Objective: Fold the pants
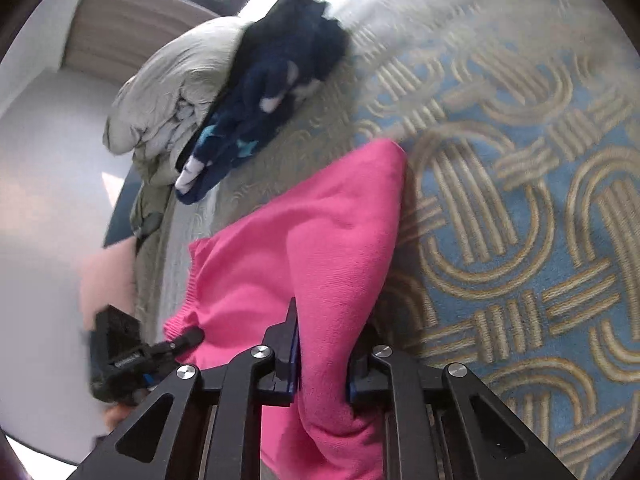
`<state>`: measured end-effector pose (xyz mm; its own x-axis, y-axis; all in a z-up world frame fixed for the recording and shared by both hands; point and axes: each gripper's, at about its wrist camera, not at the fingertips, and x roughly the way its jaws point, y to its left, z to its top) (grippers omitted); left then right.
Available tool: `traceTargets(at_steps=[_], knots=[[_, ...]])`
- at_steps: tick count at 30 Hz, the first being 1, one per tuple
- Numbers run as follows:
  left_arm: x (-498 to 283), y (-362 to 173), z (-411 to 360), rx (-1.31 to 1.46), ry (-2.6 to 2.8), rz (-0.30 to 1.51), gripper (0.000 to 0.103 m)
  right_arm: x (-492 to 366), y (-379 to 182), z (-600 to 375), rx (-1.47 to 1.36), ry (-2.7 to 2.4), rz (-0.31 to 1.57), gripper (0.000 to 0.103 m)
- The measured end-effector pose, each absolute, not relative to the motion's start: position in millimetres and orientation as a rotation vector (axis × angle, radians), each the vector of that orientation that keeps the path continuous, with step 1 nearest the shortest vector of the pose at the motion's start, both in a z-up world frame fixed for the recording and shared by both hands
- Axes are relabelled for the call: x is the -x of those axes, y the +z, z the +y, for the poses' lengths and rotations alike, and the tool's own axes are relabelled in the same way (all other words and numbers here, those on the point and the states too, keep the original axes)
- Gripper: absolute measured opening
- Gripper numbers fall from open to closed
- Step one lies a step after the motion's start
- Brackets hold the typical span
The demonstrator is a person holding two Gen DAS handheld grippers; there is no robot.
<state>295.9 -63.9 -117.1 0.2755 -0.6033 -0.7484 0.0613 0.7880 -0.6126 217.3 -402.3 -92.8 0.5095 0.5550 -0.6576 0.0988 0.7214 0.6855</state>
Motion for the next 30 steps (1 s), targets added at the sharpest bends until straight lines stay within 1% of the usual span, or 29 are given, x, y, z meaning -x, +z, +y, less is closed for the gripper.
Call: traceTargets(at_steps=[13,23,30], knots=[[-262.8,-44.7,-96.0,0.407,-0.568,1.084,0.023,-176.3,-26.6,-421.2,-0.720,0.291,0.886,0.014],[-232.8,-3.5,-180.7,0.268,-0.646,1.043,0.023,-131.8,13.0,-485.6,-0.735,0.218,0.794,0.013],[-222.5,8.4,-259.4,0.205,-0.723,1.054,0.023,-89.5,21.3,-556.1,-0.769,0.141,0.733,0.013]])
